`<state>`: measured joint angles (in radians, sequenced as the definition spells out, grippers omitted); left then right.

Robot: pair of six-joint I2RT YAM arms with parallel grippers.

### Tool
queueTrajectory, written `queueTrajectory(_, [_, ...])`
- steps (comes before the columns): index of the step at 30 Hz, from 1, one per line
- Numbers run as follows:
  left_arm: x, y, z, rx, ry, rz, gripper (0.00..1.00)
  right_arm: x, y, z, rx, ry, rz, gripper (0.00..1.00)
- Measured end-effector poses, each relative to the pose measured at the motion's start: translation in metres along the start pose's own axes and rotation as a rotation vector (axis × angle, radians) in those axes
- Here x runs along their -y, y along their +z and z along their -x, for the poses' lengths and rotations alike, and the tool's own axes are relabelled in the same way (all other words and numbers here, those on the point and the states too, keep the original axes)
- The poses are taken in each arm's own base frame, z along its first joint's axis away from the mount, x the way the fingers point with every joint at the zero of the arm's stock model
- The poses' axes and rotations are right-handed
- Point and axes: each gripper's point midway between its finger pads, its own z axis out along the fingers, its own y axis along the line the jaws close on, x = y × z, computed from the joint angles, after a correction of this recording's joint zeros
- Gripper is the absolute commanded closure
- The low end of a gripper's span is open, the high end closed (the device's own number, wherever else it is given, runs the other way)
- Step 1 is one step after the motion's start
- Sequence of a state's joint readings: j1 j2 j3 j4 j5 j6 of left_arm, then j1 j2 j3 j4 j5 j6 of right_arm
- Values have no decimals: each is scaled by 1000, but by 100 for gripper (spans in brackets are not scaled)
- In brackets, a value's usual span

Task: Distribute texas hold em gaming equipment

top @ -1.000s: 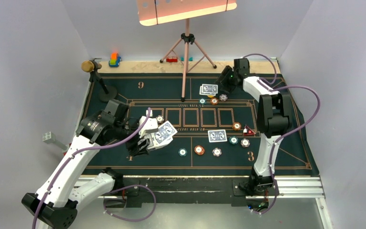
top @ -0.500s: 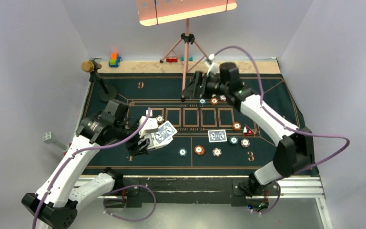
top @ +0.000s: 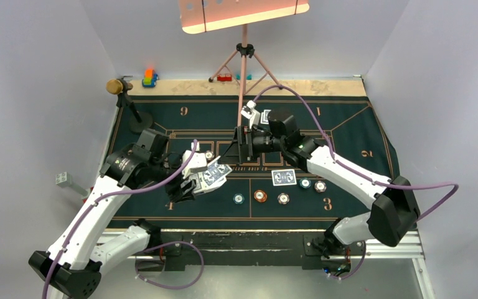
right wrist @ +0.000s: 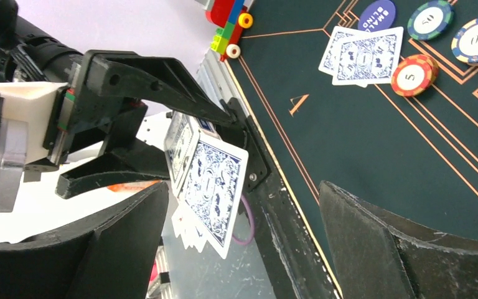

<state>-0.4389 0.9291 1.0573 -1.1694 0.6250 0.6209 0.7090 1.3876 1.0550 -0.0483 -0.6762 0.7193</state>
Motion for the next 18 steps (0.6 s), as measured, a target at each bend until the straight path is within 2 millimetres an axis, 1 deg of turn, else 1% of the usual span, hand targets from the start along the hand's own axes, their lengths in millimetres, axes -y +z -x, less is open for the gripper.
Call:
queueTrajectory(5, [0,0,0,0,0,0,100,-11,10,-4,-7,-7,39,3])
queueTrajectory(9, [0,0,0,0,0,0,100,-9,25,-16,-46,15,45,3])
queueTrajectory(11, [0,0,0,0,0,0,100,-6,29,-20,-58,27,40,10])
queueTrajectory(15, [0,0,0,0,0,0,100,-6,30,-18,-50,38,33,29])
queueTrajectory(18, [0,0,0,1,0,1,100,-4,29,-17,-39,40,15,39])
